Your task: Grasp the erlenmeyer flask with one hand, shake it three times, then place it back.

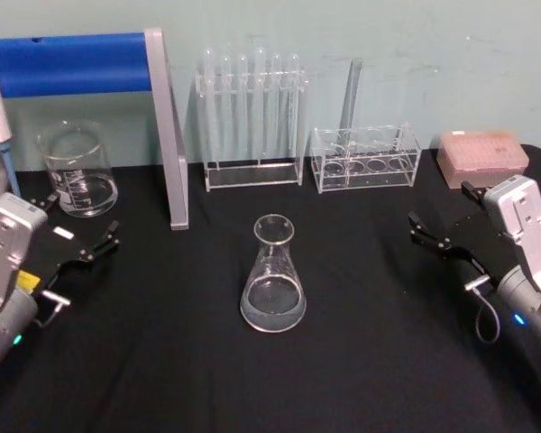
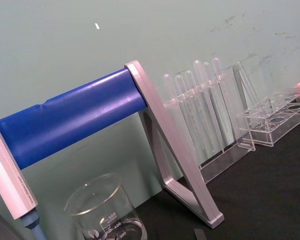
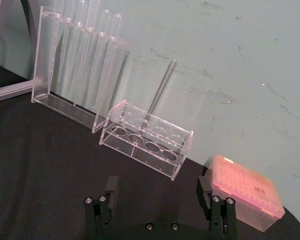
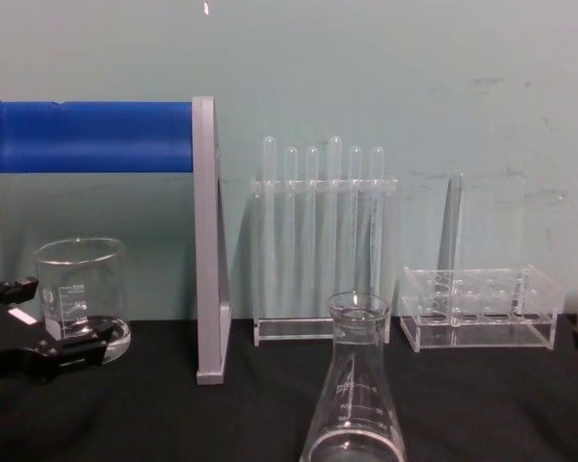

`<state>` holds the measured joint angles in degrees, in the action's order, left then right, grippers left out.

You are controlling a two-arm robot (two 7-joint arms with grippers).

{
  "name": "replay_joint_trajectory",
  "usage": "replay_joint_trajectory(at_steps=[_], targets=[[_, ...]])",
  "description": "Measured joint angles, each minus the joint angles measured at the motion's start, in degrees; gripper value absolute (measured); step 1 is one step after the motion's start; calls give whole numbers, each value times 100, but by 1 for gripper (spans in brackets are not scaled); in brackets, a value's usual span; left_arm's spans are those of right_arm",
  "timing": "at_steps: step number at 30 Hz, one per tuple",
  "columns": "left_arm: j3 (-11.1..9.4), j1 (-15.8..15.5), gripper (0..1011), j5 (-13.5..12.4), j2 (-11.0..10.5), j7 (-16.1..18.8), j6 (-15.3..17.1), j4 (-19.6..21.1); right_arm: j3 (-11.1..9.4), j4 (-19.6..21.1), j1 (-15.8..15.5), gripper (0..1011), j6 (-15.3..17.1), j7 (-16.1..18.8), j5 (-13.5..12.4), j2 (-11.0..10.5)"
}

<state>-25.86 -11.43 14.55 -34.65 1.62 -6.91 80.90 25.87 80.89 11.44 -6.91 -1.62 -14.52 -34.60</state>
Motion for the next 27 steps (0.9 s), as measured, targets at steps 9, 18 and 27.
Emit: replay_joint_trajectory(at_steps=[9,18,27], targets=[[0,0,1001,0,0,0,0,0,0,0,0,1002,0,0,-4,-4],[0,0,1001,0,0,0,0,0,0,0,0,1002,0,0,-4,-5],[0,0,1001,0,0,0,0,0,0,0,0,1002,0,0,-3,-5]])
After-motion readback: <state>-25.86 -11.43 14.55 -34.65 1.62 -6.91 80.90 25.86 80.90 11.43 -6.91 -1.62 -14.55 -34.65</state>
